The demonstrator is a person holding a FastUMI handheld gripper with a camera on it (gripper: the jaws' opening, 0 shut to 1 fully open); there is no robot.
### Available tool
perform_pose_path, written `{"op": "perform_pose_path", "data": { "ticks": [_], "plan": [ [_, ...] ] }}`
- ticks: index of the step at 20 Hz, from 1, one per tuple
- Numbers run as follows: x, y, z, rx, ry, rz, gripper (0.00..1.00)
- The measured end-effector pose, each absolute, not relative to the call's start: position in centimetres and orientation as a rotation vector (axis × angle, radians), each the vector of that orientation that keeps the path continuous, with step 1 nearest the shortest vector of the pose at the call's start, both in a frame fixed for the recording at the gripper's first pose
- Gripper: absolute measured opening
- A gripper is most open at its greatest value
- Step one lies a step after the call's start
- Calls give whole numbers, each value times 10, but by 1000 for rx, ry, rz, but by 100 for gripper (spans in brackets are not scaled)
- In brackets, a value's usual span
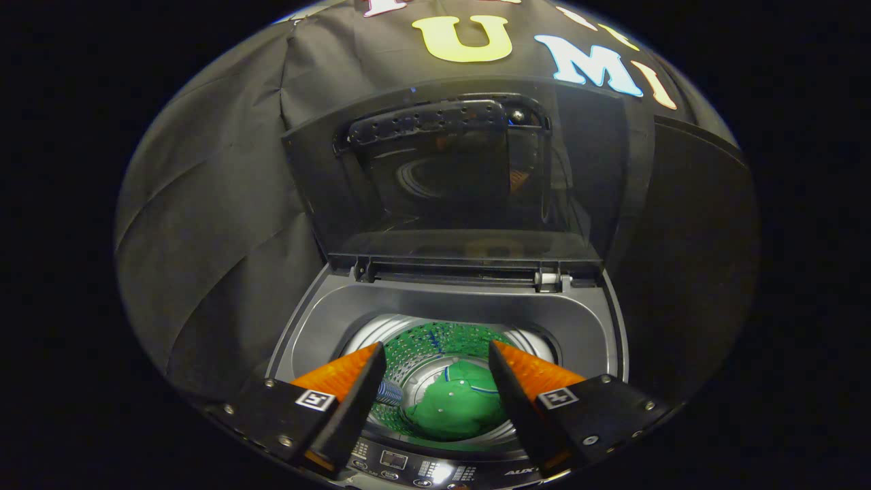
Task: Put the clothes into the washing machine and then close the washing machine lid.
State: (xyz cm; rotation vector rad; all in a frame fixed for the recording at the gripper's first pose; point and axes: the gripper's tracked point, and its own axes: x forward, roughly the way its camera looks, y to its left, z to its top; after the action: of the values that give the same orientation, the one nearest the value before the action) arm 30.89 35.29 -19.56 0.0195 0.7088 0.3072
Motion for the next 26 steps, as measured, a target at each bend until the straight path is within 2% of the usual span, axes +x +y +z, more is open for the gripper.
{"op": "perform_pose_path", "data": {
  "ticks": [1,6,18,26],
  "plan": [
    [308,352,-192,19,697,306,96],
    [308,359,-161,6,603,333,96],
    [346,383,-41,61,247,358,96],
    [400,376,5,62,156,291,96]
  ]
}}
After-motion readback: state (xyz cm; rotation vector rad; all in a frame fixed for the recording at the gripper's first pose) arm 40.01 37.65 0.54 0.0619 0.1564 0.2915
